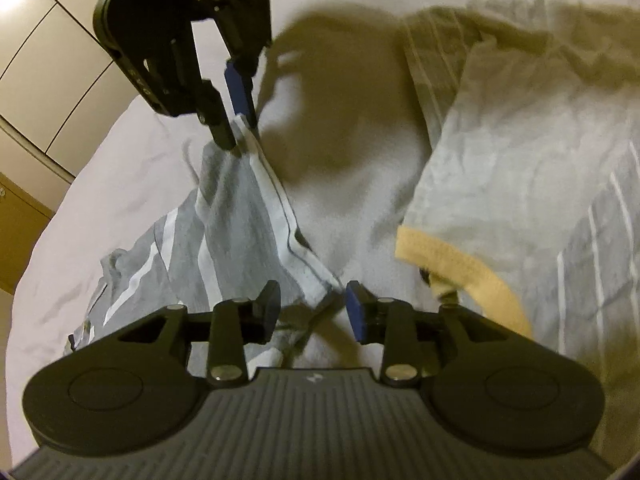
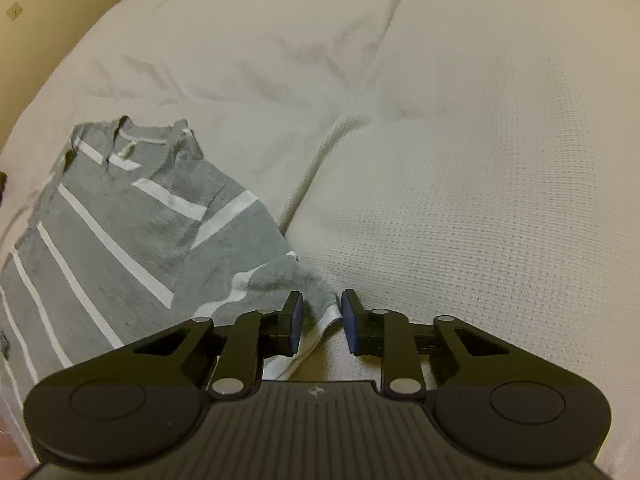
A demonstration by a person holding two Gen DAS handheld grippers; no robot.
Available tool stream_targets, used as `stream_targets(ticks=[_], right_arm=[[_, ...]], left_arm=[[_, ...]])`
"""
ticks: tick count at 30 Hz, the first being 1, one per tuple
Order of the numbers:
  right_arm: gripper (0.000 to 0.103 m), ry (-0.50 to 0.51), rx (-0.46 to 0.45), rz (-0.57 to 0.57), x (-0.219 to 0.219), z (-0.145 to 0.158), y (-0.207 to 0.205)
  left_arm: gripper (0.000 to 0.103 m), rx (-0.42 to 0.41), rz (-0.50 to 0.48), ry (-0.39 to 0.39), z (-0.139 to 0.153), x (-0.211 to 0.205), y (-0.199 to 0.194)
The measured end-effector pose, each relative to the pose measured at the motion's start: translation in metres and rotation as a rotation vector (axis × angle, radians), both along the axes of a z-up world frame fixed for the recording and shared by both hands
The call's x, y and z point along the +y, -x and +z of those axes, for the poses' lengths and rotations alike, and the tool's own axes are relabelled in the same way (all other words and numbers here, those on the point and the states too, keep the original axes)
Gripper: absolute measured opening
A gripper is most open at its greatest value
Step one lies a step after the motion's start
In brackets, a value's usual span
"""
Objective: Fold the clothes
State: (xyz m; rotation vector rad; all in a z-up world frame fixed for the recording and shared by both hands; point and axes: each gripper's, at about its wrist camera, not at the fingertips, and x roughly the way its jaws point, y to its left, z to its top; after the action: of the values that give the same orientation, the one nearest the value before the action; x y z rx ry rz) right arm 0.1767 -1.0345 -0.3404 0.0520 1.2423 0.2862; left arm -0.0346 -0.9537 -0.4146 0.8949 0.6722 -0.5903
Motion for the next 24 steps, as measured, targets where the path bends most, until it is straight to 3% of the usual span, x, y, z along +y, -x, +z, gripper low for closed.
stream_targets(ticks=[1,2,4,7,9,14,18,24], right_arm=[[0.005,0.016,-0.001,0.009,0.001,0.000,0.000],[0.004,0.023,-0.002,0.015,0.002,0.000,0.000],[0.003,0.031,-0.001,0.022,0.003,0.001,0.000],[0.002,0.044,0.002,0.024,0.005,0.002,0.000],[0.002,0.049,0.011,-0.001,0.005,0.005,-0.002],[0.002,0.040,0.037,-0.045,0.010,0.016,-0.007],[0.002,0.031,0.022,-0.020,0.029,0.028,-0.014],[0.003,-0.135,-0.064,0.037,0.054,0.039,-0.025]], left_arm=[[0.030,0.007,0.000,-0.006,-0.002,0.000,-0.001],[0.029,0.016,0.000,-0.010,-0.004,0.000,-0.003],[0.008,0.035,0.005,0.000,-0.004,-0.001,-0.007],[0.003,0.062,0.048,0.056,0.002,0.004,-0.013],[0.003,0.097,0.112,0.136,0.009,0.010,-0.018],[0.003,0.240,0.320,0.423,0.027,0.040,-0.045],[0.003,0.342,0.465,0.558,0.027,0.060,-0.060],[0.003,0.510,0.703,0.830,0.018,0.107,-0.076]])
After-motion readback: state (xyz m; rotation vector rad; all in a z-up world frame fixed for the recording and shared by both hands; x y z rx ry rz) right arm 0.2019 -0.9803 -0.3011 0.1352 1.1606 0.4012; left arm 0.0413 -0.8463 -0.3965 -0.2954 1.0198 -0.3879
